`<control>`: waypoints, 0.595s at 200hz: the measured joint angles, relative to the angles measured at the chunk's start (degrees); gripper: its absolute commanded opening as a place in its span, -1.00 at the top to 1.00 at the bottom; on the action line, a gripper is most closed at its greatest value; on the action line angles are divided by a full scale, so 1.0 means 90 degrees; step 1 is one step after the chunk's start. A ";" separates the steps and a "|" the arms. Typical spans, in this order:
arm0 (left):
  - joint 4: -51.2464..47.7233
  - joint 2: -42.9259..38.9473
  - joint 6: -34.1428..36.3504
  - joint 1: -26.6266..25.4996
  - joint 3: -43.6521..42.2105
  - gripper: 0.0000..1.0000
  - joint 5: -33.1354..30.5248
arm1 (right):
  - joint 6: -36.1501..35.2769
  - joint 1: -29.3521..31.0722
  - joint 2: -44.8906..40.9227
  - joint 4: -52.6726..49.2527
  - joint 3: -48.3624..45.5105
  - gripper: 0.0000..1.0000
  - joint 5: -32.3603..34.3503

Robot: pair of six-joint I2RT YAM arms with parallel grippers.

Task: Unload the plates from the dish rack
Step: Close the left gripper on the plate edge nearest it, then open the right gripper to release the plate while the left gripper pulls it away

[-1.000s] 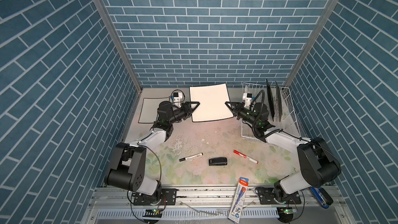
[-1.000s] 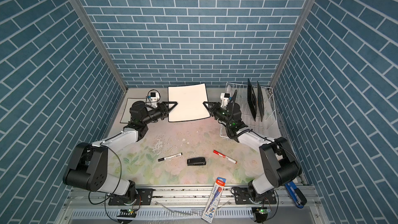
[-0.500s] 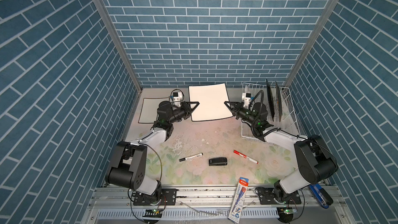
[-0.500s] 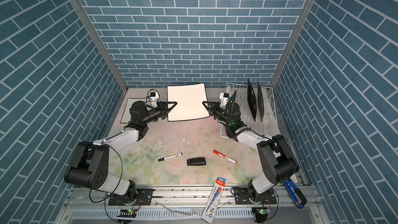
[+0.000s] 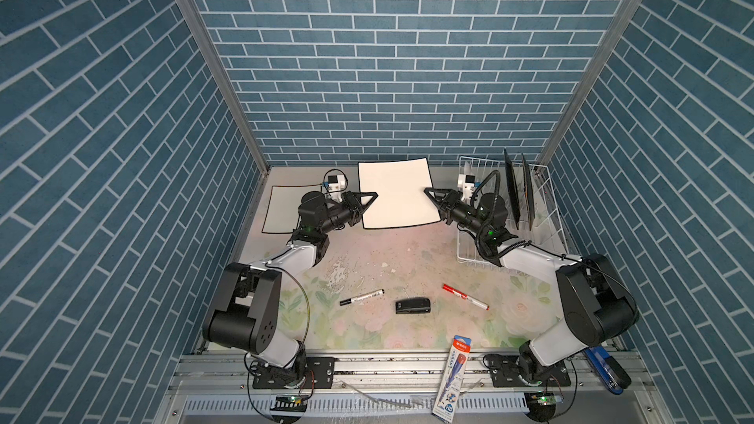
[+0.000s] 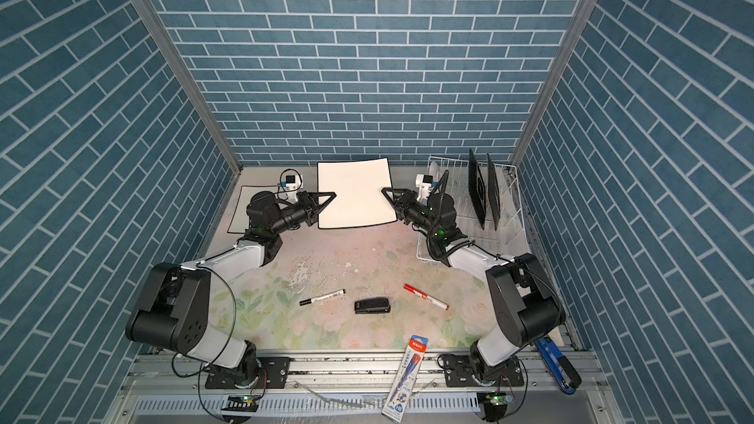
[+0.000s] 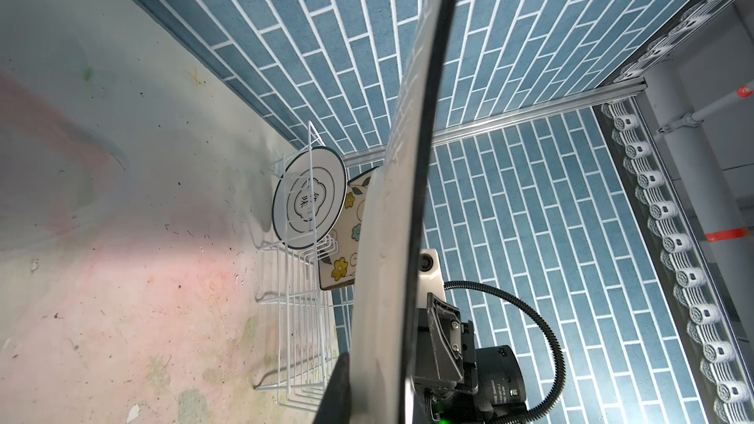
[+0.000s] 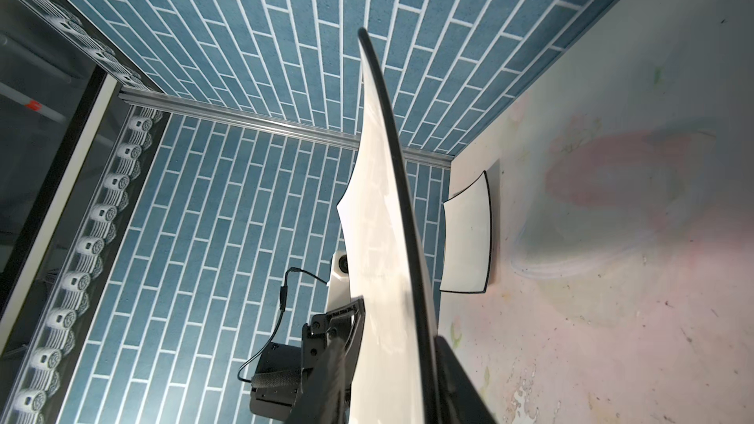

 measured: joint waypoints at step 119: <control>-0.0097 0.0000 -0.0289 0.0663 0.0000 1.00 0.0136 | 0.0117 0.0012 0.0005 0.0170 0.0192 -0.55 -0.0109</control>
